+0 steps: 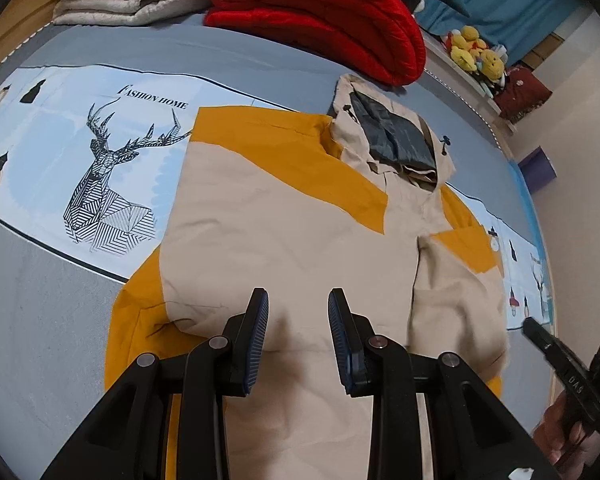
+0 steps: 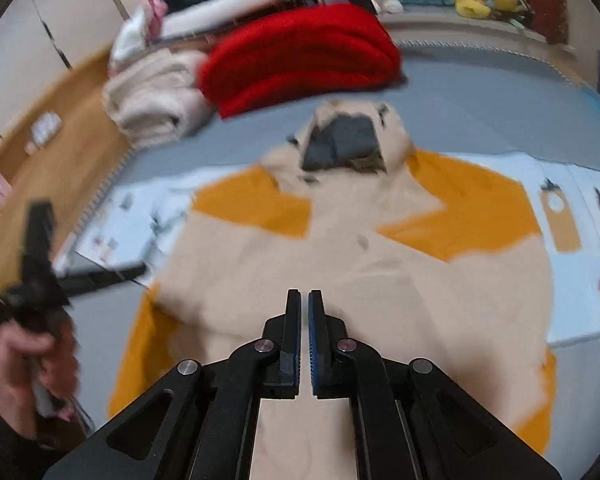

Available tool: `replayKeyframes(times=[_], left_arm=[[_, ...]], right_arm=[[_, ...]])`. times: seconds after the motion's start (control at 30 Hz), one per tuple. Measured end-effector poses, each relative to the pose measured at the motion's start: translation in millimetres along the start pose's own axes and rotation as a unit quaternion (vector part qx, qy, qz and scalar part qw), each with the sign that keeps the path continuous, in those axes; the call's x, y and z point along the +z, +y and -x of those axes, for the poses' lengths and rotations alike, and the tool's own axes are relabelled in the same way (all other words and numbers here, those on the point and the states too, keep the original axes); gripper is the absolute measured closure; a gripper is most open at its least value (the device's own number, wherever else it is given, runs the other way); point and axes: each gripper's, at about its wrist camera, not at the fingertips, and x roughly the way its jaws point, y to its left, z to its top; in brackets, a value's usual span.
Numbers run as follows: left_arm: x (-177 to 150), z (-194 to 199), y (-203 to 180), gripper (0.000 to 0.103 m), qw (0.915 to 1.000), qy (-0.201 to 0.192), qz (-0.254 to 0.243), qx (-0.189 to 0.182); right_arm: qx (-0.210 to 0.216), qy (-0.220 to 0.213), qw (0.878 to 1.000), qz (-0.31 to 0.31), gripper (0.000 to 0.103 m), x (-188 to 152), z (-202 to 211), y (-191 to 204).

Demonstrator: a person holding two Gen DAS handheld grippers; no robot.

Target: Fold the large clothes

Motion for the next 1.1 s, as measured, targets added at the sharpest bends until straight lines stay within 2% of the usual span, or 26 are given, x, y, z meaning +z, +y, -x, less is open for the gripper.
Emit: replayKeyframes(times=[0.07,0.1,0.13,0.2,0.23,0.3,0.37,0.47,0.5,0.63,0.7,0.8,0.87,0.9,0.93,1.0,1.1], left_arm=[[-0.7,-0.4,-2.0,0.075,1.0,0.001,-0.006,0.002],[-0.8,-0.9,-1.7,0.075,1.0,0.002,-0.008,0.002],[-1.4,-1.9,-2.5,0.075,1.0,0.003,-0.009,0.002],[-3.4,-5.6,-7.7,0.075,0.9999,0.006,-0.015,0.003],[-5.0,-7.4,-11.2,0.075,0.9998,0.007,-0.019,0.003],[-8.7,-11.3,-19.6,0.075,0.9994,0.011,-0.033,0.003],[-11.7,-14.4,-29.2,0.075,0.9987,0.013,-0.048,0.002],[-14.5,-18.3,-41.0,0.075,0.9976,0.013,-0.068,-0.004],[-15.5,-19.7,-44.4,0.075,0.9973,0.014,-0.072,-0.008],[-22.2,-26.7,-61.6,0.075,0.9944,0.021,-0.1,-0.025],[-25.8,-29.1,-69.9,0.075,0.9928,0.022,-0.113,-0.032],[-30.3,-31.5,-79.7,0.075,0.9905,0.023,-0.13,-0.038],[-31.8,-32.2,-84.6,0.075,0.9893,0.022,-0.139,-0.04],[-32.0,-32.2,-86.1,0.075,0.9888,0.021,-0.141,-0.042],[-32.2,-32.0,-88.0,0.075,0.9883,0.02,-0.144,-0.046],[-33.4,-31.4,-92.0,0.075,0.9872,0.019,-0.148,-0.056],[-39.5,-31.1,-104.2,0.075,0.9821,0.027,-0.165,-0.088]], right_arm=[[-0.01,-0.022,0.999,-0.027,0.092,-5.0,16.9,-18.2],[-0.014,-0.035,0.998,-0.05,0.081,-9.7,25.6,-28.2],[-0.022,-0.045,0.996,-0.076,0.062,-14.6,31.1,-42.7],[-0.045,-0.047,0.992,-0.112,0.047,-13.4,28.3,-75.8],[-0.057,-0.039,0.99,-0.124,0.047,-14.4,23.9,-87.9],[-0.075,-0.017,0.984,-0.163,0.047,-19.6,13.8,-118.3],[-0.071,0.017,0.976,-0.203,0.047,-27.2,-1.6,-150.0],[-0.079,0.043,0.97,-0.224,0.047,-31.7,-12.0,-179.9],[-0.07,0.052,0.97,-0.226,0.047,-32.2,-15.1,-187.2],[-0.007,0.088,0.973,-0.212,0.047,-34.3,-26.2,-191.7],[-0.003,0.113,0.977,-0.181,0.047,-35.2,-33.5,-185.1],[-0.023,0.151,0.977,-0.147,0.049,-38.9,-44.2,-175.1],[-0.022,0.169,0.975,-0.14,0.067,-41.0,-47.1,-169.2],[-0.013,0.174,0.975,-0.135,0.082,-40.9,-46.4,-164.7],[-0.002,0.172,0.976,-0.13,0.091,-39.4,-44.2,-159.3],[0.038,0.155,0.98,-0.119,0.095,-32.9,-37.2,-144.3],[0.136,0.103,0.978,-0.123,0.097,-20.6,-27.5,-119.9]])
